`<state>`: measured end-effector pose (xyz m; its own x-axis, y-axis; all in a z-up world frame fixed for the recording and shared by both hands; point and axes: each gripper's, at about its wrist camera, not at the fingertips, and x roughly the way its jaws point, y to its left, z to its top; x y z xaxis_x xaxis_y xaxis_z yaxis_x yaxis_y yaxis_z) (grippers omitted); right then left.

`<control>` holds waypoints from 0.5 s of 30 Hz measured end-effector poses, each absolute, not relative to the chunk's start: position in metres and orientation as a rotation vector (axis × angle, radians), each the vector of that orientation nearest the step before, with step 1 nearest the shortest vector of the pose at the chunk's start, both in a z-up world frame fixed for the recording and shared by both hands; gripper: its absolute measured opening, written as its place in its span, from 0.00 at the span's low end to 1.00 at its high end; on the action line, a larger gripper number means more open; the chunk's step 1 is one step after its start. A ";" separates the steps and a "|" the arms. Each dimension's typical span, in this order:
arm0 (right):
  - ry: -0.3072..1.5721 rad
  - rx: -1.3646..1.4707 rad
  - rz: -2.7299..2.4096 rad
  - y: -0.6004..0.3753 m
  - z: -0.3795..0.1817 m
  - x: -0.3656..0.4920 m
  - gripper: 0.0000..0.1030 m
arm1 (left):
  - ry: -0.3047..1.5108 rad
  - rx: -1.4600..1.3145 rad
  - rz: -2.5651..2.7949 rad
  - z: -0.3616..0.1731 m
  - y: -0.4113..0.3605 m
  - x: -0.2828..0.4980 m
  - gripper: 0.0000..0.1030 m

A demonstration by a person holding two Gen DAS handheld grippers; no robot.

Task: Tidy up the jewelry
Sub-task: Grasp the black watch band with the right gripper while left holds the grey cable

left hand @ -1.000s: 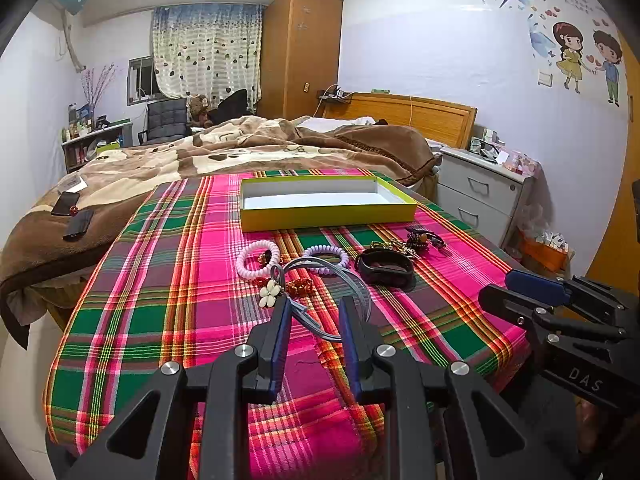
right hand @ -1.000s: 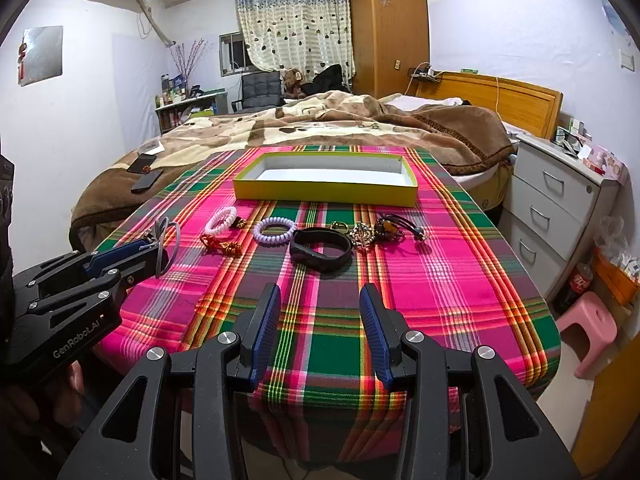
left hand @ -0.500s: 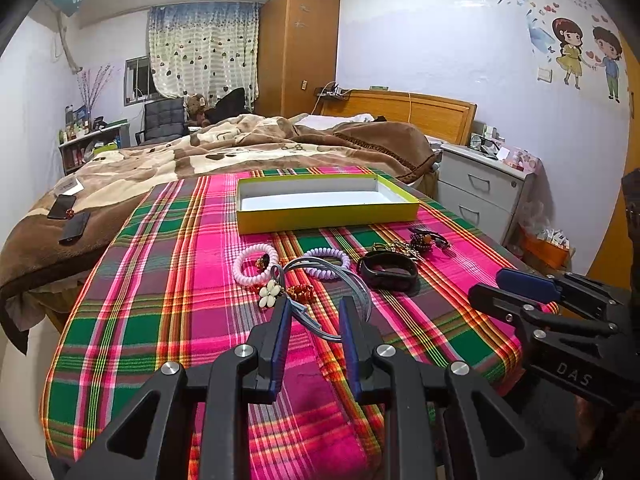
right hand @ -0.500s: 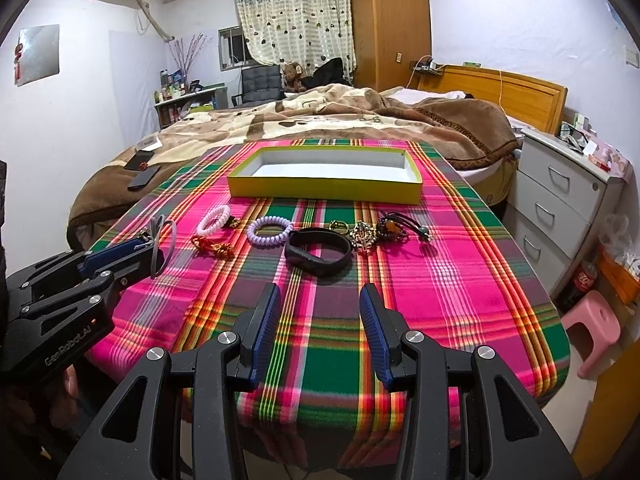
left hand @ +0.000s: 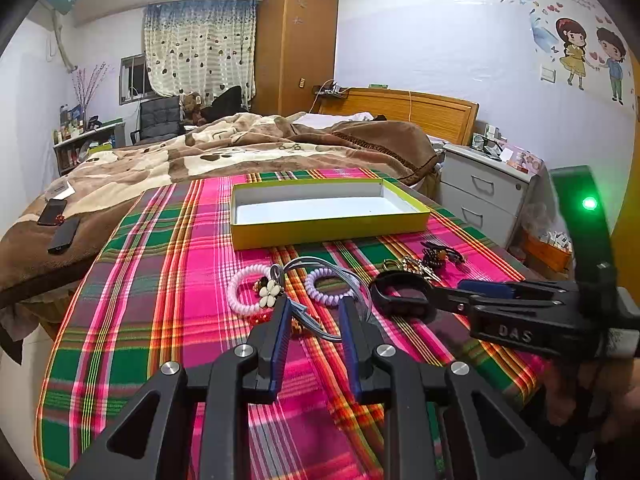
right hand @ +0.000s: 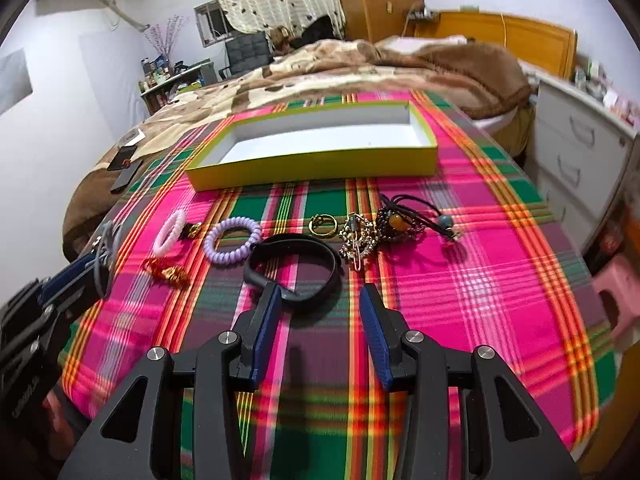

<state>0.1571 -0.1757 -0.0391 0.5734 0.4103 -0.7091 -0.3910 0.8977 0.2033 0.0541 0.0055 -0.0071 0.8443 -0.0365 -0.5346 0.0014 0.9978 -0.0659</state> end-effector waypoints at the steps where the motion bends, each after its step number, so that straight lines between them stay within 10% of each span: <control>1: 0.848 0.036 0.475 -0.176 -0.040 0.161 0.38 | 0.565 -0.065 -0.020 -0.007 0.006 0.056 0.23; 15: 0.931 -0.011 0.479 -0.161 -0.045 0.187 0.04 | 0.584 -0.076 -0.035 -0.010 0.010 0.075 0.23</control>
<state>0.1868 -0.1606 -0.0454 0.4997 0.3917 -0.7726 -0.4012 0.8951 0.1944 0.0750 0.0100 -0.0105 0.8339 -0.0541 -0.5493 0.0111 0.9966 -0.0813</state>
